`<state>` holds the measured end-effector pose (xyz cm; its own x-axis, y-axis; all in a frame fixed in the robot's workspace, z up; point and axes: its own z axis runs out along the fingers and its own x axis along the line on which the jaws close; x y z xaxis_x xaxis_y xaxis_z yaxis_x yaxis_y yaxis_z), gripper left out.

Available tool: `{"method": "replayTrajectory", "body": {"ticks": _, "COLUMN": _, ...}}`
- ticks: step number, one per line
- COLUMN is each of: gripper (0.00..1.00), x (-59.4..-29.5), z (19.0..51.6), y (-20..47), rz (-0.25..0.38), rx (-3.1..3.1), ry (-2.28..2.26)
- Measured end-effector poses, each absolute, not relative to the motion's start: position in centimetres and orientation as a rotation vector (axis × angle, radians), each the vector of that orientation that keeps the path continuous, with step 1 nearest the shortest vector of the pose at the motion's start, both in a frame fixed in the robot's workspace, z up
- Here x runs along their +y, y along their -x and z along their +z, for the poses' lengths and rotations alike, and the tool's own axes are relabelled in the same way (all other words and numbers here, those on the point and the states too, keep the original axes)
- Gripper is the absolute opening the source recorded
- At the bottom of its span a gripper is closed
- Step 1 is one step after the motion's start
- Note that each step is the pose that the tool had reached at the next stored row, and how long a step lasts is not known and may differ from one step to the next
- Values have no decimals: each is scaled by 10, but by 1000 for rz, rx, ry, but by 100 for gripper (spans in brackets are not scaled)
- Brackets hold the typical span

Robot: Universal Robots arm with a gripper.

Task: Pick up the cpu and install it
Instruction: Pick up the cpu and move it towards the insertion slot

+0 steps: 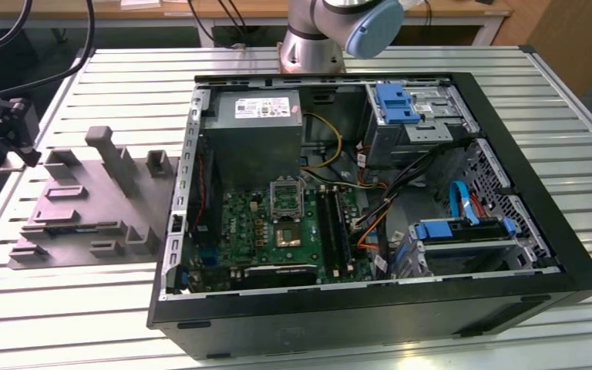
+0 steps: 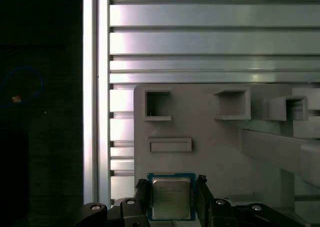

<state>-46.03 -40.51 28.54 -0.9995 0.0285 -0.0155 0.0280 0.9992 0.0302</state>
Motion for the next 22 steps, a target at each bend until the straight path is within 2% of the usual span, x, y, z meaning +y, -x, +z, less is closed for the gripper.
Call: {"method": "replayTrajectory", "body": {"ticks": 22, "gripper": 47, "x": -405, "z": 295, "y": 460, "rz": 47, "rx": 3125, "ry": -44}}
